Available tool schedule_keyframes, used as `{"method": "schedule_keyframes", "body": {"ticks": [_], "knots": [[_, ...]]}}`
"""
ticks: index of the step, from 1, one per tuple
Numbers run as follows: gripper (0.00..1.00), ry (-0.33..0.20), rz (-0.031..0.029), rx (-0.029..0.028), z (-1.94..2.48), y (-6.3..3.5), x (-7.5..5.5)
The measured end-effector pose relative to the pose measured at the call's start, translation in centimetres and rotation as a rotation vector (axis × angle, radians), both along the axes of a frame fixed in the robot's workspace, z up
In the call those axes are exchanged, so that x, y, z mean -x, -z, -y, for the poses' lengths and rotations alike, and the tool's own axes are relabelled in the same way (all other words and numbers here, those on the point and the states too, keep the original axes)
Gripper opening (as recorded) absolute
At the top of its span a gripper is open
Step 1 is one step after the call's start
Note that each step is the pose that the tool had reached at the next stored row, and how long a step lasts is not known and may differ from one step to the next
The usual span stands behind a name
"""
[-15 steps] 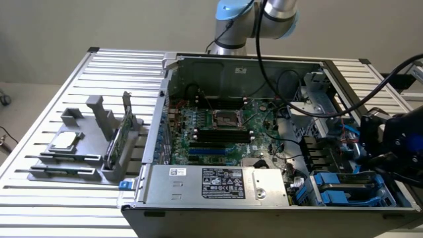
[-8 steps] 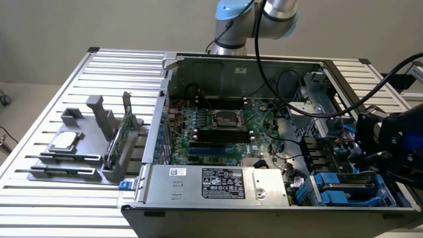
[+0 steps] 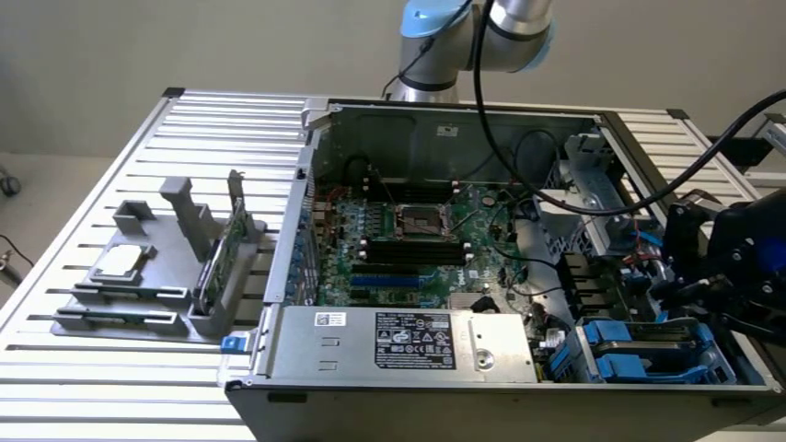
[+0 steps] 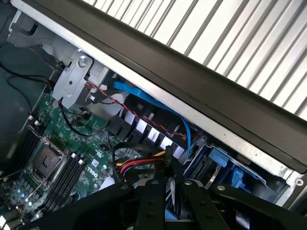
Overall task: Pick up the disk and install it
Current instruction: 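Insert the first disk wire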
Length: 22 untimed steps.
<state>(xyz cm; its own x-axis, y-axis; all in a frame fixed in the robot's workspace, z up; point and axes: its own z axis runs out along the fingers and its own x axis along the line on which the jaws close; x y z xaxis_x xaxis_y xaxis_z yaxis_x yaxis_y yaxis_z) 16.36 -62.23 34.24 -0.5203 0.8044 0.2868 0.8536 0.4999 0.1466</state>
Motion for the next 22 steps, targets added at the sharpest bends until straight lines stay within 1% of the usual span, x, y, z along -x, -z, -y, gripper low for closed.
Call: {"method": "schedule_keyframes", "body": {"ticks": [2, 4, 9, 13, 15, 17, 22], "knots": [[0.18, 0.003, -0.0035, 0.0038, 0.0, -0.01, 0.01], [0.18, 0.009, -0.0099, 0.0058, 0.01, -0.02, 0.0], [0.18, 0.027, -0.0324, 0.0102, 0.0, -0.01, 0.0], [0.18, 0.044, -0.0494, 0.0163, 0.0, -0.01, 0.0], [0.18, 0.054, -0.0576, 0.0216, 0.0, -0.02, 0.0], [0.18, 0.065, -0.0651, 0.0283, 0.01, -0.02, 0.0], [0.18, 0.096, -0.0814, 0.0489, 0.03, -0.01, 0.0]]}}
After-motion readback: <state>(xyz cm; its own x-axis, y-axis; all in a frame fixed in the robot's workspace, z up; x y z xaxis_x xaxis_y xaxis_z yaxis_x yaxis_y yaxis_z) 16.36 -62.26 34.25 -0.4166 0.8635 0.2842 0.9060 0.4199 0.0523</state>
